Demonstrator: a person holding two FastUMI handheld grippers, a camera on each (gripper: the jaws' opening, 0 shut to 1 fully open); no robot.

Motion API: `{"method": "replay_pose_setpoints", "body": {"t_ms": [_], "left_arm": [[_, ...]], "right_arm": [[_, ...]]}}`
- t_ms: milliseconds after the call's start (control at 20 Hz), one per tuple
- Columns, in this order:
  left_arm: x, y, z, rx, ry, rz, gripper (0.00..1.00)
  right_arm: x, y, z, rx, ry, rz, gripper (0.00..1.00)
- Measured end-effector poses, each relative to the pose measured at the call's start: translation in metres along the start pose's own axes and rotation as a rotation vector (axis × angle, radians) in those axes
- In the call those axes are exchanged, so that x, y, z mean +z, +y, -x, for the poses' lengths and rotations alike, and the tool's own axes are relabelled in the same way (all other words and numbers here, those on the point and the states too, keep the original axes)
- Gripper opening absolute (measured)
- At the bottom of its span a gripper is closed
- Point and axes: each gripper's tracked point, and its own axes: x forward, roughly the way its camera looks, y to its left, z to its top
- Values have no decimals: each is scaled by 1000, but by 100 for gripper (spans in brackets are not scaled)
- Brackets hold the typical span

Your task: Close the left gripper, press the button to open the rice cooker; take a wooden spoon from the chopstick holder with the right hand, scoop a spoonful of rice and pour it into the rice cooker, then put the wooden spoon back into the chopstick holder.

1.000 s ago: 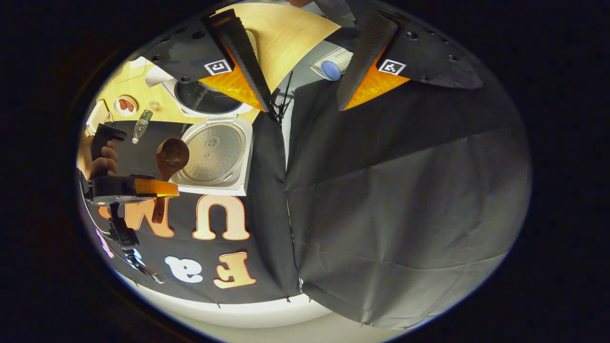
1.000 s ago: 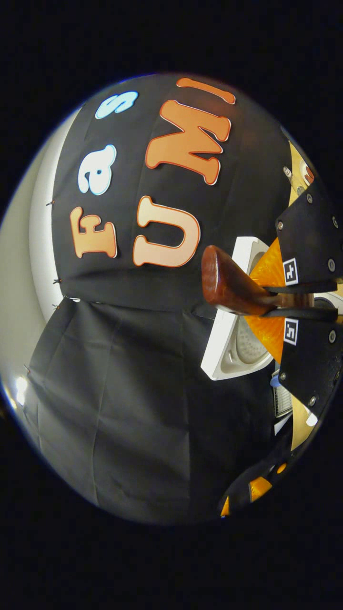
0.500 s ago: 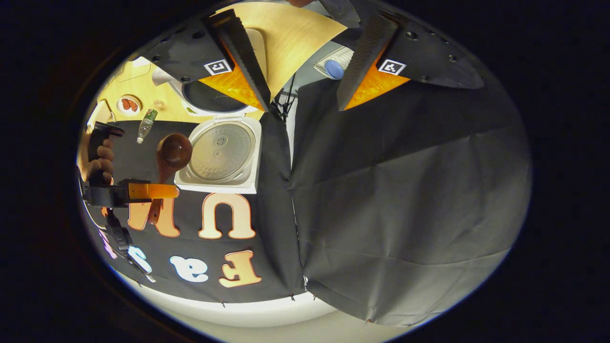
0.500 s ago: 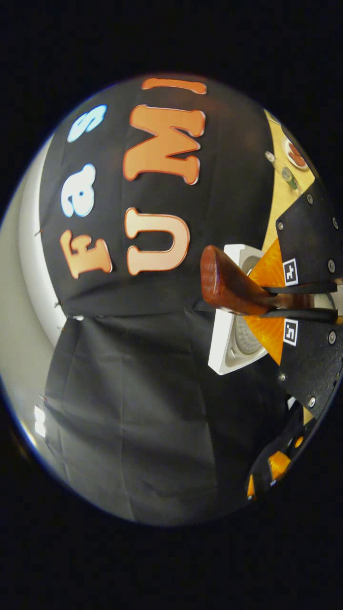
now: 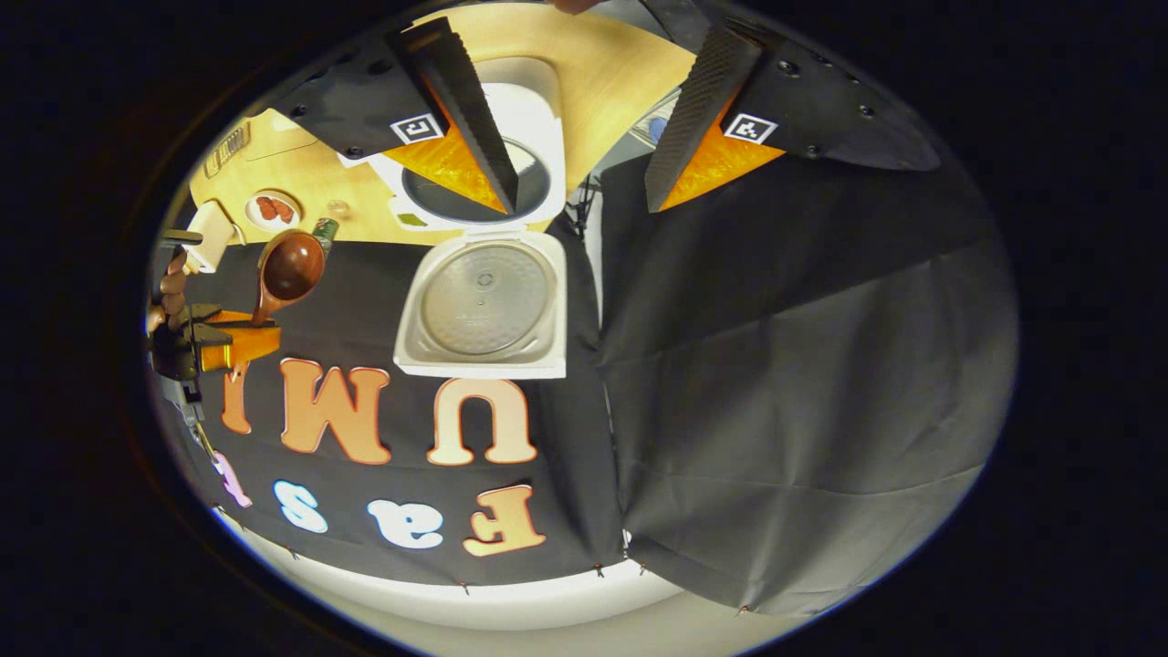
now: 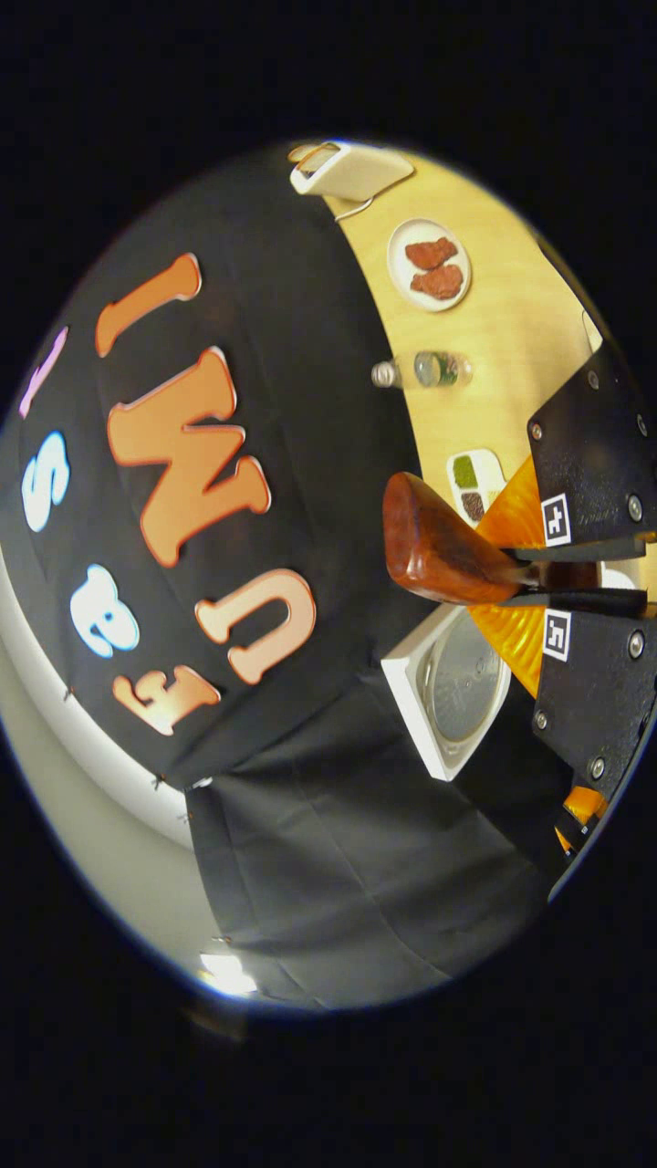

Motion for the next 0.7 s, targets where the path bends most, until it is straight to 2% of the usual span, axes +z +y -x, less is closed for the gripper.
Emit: {"method": "replay_pose_setpoints", "body": {"t_ms": [300, 500, 700], "left_arm": [[11, -73, -3, -98, -3, -24, 96], [20, -109, -2, -138, -9, -51, 96], [36, -143, 8, -162, -11, -76, 96]], "right_arm": [[4, -78, 36, -197, -21, -92, 11], [1, -151, 65, -410, -39, -120, 12], [1, -188, 83, -487, -70, -178, 12]]}}
